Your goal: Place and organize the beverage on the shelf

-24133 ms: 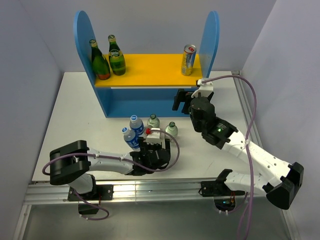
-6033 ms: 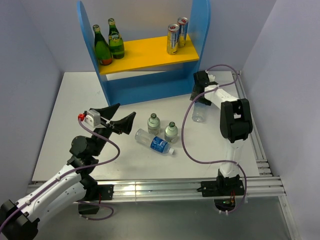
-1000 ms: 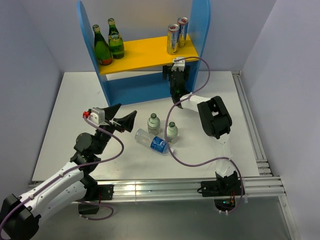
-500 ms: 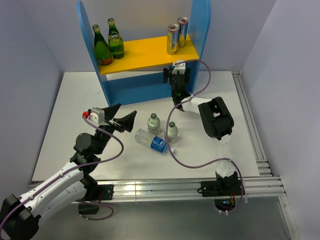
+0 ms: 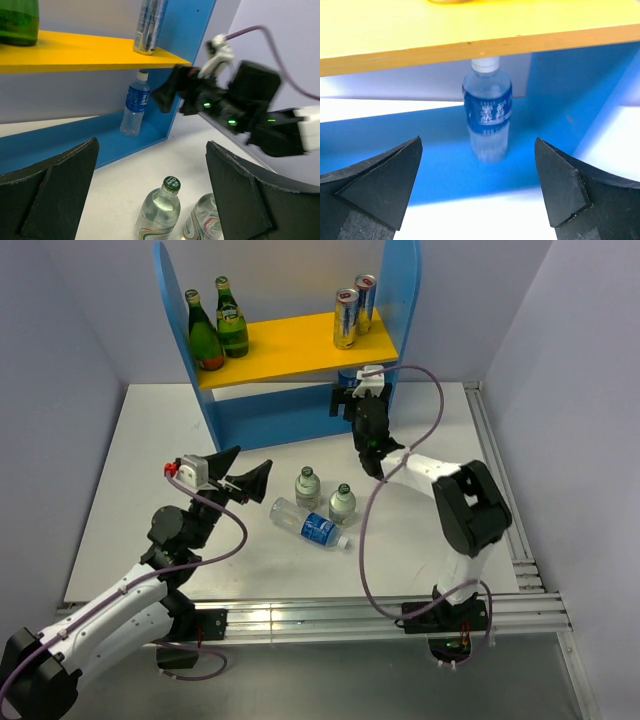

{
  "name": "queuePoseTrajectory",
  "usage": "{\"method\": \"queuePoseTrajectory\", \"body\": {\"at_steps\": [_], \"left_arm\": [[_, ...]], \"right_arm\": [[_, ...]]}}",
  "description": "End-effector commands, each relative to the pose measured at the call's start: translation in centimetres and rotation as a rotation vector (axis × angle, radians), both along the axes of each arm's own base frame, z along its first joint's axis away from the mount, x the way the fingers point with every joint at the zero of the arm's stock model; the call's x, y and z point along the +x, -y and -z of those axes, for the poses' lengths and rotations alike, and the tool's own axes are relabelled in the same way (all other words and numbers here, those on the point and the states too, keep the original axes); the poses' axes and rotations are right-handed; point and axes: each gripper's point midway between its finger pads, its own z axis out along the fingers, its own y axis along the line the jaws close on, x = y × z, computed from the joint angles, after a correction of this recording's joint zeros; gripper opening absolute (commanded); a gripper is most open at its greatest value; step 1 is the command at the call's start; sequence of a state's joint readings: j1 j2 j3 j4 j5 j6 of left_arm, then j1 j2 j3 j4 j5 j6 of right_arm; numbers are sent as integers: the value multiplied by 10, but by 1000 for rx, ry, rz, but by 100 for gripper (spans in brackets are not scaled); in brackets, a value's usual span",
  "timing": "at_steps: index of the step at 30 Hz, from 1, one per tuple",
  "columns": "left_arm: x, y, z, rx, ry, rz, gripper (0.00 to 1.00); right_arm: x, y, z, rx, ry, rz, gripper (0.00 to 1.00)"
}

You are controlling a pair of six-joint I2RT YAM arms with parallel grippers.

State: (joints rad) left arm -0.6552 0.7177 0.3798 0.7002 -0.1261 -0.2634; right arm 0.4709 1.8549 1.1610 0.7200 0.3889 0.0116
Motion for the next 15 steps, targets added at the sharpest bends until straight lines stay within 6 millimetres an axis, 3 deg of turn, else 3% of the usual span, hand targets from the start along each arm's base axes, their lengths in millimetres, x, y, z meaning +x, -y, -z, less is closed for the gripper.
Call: {"method": "queuePoseTrajectory", "body": {"at_steps": [1,2,3,4,5,6,7,8,9,10,11,13,15], "left_arm": [[6,-2,1,-8,5,-33,95],[10,-3,1,-11,-4,-49,96],[18,2,13,20,-41,-55,97],[23,5,19,33,-68,-58,98],[28,10,16,37,-80,-52,98],[38,21,42,102,-160,-35,99],[42,29,49,123,-198,-15,99],[47,50,53,165,-226,55,99],[48,59,62,210,-261,89,98],[47,67,74,272,-283,121,97],[46,75,71,298,-272,140,97],[28,99,88,403,-279,212,97],[10,124,88,465,-270,320,97]], "right_arm": [[-40,7,-52,64,71,61,100],[-56,5,-39,44,24,78,100],[-72,14,-60,71,46,111,100],[-86,25,-59,83,34,181,100],[-102,28,-39,86,-27,192,100],[-124,25,-56,134,-12,175,100],[-137,29,-54,153,-22,194,100],[-157,35,-50,178,-44,186,100],[-172,29,-47,181,-53,158,100],[-183,31,-46,182,-57,159,100],[-201,40,-45,177,-62,161,100],[-222,42,-44,191,-70,160,100],[-240,55,-48,240,-83,154,100]]}}
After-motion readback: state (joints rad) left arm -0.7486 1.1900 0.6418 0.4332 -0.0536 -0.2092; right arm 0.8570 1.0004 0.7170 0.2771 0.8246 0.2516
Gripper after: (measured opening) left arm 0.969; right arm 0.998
